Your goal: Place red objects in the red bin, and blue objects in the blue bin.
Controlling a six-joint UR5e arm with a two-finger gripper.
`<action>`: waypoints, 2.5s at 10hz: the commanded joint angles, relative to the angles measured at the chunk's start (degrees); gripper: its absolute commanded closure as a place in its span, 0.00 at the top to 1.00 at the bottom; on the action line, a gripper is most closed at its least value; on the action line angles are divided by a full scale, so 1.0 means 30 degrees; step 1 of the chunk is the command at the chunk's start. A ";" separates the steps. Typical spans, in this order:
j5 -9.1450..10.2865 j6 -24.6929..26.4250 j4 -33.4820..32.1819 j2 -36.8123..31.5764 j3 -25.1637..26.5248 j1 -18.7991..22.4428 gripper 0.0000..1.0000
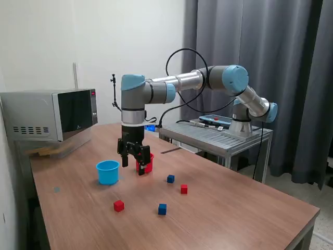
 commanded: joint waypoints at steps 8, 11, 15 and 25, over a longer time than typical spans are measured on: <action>-0.0029 0.1346 -0.0066 0.2375 -0.2622 0.0351 1.00; 0.0000 0.2169 -0.0066 0.2990 -0.2916 0.0380 1.00; 0.0030 0.1411 -0.0066 0.3695 -0.3152 0.0672 1.00; -0.0088 0.1086 -0.0212 0.3725 -0.3239 0.0323 1.00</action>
